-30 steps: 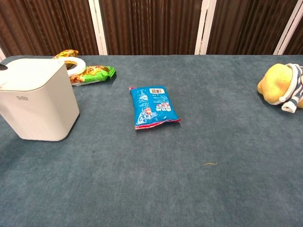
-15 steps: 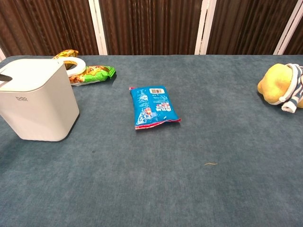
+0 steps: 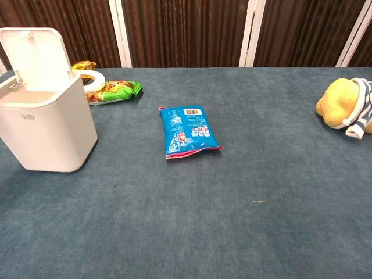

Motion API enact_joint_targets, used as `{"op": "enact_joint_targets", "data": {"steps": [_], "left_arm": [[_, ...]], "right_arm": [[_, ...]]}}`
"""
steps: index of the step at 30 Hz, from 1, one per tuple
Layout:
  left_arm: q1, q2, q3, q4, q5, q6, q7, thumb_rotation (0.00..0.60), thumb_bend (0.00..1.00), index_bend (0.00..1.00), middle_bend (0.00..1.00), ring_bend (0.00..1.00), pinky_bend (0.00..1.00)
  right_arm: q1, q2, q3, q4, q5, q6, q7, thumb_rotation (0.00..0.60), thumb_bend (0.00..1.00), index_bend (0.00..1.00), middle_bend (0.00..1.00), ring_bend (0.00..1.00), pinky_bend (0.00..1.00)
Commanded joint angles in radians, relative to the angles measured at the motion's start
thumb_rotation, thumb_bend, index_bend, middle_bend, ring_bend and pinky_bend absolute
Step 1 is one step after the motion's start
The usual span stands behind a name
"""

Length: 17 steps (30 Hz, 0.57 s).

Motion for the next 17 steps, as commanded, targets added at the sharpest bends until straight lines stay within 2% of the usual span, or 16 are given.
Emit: {"op": "enact_joint_targets", "data": {"steps": [1, 2, 3, 5, 10, 17], "left_arm": [[0.104, 0.052, 0.106, 0.009, 0.092, 0.079, -0.043, 0.600, 0.42, 0.00, 0.24, 0.23, 0.33], [0.135, 0.061, 0.137, 0.023, 0.096, 0.093, -0.039, 0.600, 0.42, 0.00, 0.12, 0.10, 0.17], [0.158, 0.057, 0.152, 0.041, 0.100, 0.114, -0.045, 0.600, 0.42, 0.00, 0.03, 0.02, 0.06], [0.205, 0.021, 0.165, 0.105, 0.102, 0.172, -0.094, 0.600, 0.42, 0.00, 0.00, 0.00, 0.00], [0.210, 0.041, 0.183, 0.124, 0.102, 0.143, -0.125, 0.600, 0.41, 0.00, 0.00, 0.00, 0.00], [0.205, 0.056, 0.166, 0.113, 0.073, 0.107, -0.126, 0.600, 0.41, 0.00, 0.00, 0.00, 0.00]], "right_arm": [[0.000, 0.002, -0.002, -0.001, -0.003, 0.000, 0.002, 0.600, 0.13, 0.00, 0.00, 0.00, 0.00], [0.000, 0.002, -0.003, -0.001, -0.004, 0.001, 0.004, 0.600, 0.13, 0.00, 0.00, 0.00, 0.00], [0.000, 0.002, -0.004, -0.001, -0.005, 0.001, 0.006, 0.600, 0.13, 0.00, 0.00, 0.00, 0.00], [0.000, 0.001, -0.005, -0.002, -0.006, 0.000, 0.008, 0.600, 0.13, 0.00, 0.00, 0.00, 0.00], [0.006, -0.002, -0.016, -0.003, -0.025, -0.016, -0.004, 0.600, 0.13, 0.00, 0.00, 0.00, 0.00], [-0.003, 0.003, -0.018, -0.006, -0.025, -0.001, -0.003, 0.600, 0.13, 0.00, 0.00, 0.00, 0.00]]}}
